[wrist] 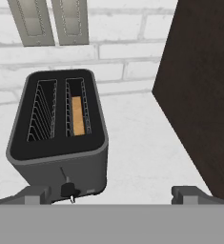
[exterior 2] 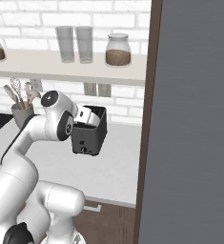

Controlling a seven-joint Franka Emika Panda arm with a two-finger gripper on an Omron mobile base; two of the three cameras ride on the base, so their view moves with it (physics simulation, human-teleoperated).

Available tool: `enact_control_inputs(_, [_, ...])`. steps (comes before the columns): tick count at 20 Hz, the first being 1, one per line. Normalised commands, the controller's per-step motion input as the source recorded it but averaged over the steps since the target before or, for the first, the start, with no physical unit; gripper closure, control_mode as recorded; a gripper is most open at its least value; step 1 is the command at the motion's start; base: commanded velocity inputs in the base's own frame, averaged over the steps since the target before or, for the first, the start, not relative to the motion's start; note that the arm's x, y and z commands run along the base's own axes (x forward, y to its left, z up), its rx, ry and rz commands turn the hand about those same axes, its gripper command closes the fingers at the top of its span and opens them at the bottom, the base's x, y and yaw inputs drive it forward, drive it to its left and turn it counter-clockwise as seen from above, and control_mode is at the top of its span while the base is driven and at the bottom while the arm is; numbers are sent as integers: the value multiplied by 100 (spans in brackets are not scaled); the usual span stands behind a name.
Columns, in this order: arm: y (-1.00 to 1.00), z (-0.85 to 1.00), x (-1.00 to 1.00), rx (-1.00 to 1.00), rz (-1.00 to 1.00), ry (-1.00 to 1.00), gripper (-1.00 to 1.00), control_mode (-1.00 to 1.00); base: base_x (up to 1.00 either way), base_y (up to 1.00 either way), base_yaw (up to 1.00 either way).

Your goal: Start the toaster. Once the lever pops up, take the bread to the plate on the dining counter.

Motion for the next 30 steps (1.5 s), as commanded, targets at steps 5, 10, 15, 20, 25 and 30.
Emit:
enact_control_inputs(5, [0, 0, 0, 0, 0, 0, -100, -100, 0, 0, 0])
enact_control_inputs(10, [0, 0, 0, 0, 0, 0, -100, -100, 0, 0, 0])
enact_control_inputs(15, [0, 0, 0, 0, 0, 0, -100, -100, 0, 0, 0])
enact_control_inputs(20, [0, 0, 0, 0, 0, 0, -100, -100, 0, 0, 0])
enact_control_inputs(25, [0, 0, 0, 0, 0, 0, -100, -100, 0, 0, 0])
enact_control_inputs(30, [0, 0, 0, 0, 0, 0, -100, -100, 0, 0, 0])
